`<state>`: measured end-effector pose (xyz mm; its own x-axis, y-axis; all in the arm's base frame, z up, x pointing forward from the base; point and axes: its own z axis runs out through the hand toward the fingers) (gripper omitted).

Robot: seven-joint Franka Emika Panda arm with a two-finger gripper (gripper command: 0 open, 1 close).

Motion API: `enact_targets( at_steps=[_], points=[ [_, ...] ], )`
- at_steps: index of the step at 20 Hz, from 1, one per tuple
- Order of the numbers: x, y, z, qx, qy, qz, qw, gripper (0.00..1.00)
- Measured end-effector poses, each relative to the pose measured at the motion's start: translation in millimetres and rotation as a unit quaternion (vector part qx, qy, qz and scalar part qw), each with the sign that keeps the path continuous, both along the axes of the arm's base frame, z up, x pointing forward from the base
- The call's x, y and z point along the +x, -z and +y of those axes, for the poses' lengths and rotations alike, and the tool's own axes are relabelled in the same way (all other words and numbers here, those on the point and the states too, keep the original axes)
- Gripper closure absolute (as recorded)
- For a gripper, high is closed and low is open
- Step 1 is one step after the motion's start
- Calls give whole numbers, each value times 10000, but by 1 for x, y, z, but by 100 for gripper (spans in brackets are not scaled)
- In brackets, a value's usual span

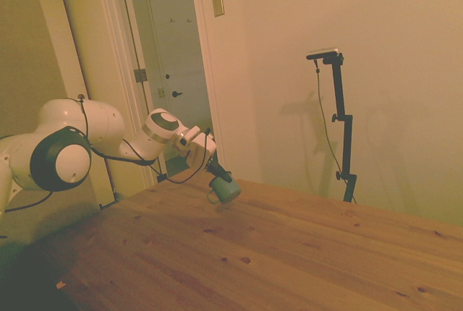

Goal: Flip the mug upright

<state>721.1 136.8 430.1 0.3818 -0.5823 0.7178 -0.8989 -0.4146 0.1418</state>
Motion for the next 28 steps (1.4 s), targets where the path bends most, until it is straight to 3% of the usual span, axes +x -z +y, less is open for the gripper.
enact_targets(
  at_steps=[3,6,12,15,20,28],
  points=[
    [0,-33,-19,599,-229,-321,9974,100],
    [-3,-51,-50,1288,-612,-562,9882,100],
    [-35,-34,-96,2259,-1377,-941,9598,100],
    [-56,-27,-116,2794,-1476,-962,9439,100],
    [-77,-28,-145,3308,-1460,-927,9277,100],
    [-93,7,-180,3546,-1266,-854,9225,100]
  ],
)
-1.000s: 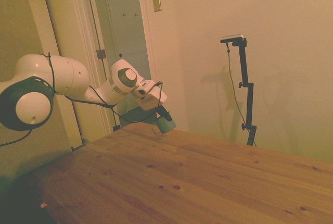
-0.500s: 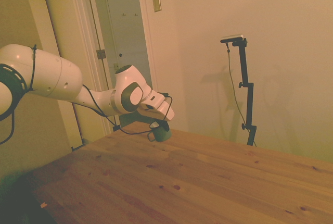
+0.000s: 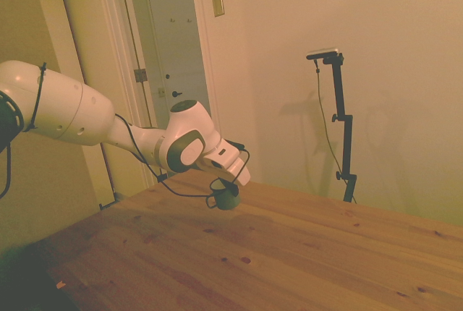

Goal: Flip the mug upright

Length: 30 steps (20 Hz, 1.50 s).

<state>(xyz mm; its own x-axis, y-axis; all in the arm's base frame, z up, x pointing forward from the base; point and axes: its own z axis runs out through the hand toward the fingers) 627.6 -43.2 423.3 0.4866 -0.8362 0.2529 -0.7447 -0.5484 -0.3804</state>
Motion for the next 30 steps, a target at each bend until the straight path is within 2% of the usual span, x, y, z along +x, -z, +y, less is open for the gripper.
enact_targets(
  at_steps=[19,20,30],
  points=[
    [2,41,-8,46,57,318,9995,100],
    [2,42,-8,46,56,328,9994,0],
    [3,41,-5,41,25,316,9995,0]
  ],
)
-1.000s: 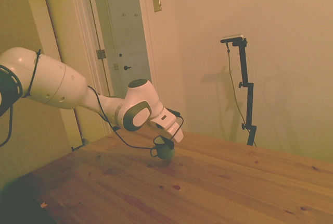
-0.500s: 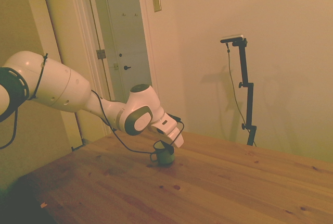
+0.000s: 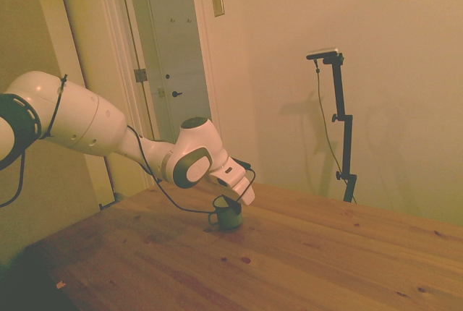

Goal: Flip the mug upright

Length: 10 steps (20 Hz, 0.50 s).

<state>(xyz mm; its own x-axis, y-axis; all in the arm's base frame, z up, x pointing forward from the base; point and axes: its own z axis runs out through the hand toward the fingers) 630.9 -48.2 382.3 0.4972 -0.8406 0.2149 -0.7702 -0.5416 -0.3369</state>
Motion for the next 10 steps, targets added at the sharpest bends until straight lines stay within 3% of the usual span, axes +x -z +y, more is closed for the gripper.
enact_targets(
  at_steps=[5,10],
  points=[
    [1,-9,2,-21,-34,-73,10000,0],
    [-10,-54,16,-103,-198,-340,9992,0]
  ],
)
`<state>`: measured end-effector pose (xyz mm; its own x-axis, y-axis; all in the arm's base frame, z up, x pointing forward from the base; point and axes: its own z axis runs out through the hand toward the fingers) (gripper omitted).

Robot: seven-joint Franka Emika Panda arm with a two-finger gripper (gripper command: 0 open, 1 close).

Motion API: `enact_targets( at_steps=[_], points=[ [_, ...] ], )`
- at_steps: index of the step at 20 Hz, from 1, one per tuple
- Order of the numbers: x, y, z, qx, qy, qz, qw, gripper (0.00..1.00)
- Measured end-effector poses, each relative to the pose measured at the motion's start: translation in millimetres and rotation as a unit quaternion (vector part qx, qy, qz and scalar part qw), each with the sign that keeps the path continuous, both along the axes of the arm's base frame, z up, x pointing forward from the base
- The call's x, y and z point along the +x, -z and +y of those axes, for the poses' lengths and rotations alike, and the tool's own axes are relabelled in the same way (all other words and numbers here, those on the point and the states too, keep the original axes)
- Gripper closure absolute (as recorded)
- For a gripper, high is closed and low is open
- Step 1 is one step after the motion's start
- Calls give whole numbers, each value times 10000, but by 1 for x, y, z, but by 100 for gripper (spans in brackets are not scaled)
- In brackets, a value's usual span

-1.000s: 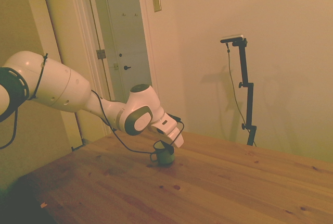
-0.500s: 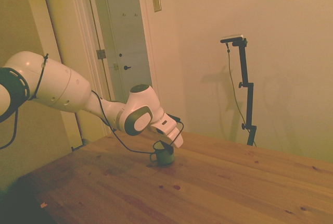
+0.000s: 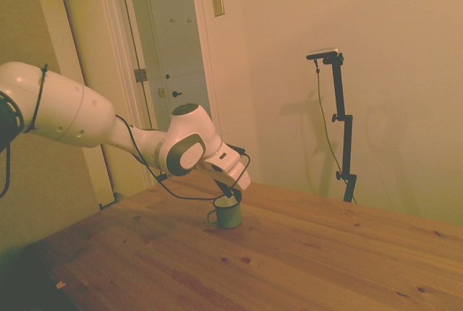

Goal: Flip the mug upright

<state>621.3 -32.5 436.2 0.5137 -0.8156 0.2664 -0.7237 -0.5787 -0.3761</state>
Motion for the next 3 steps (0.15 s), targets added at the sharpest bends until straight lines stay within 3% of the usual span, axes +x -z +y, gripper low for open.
enact_targets(
  at_steps=[3],
  points=[
    [-20,-17,19,-120,-151,4,9998,0]
  ],
)
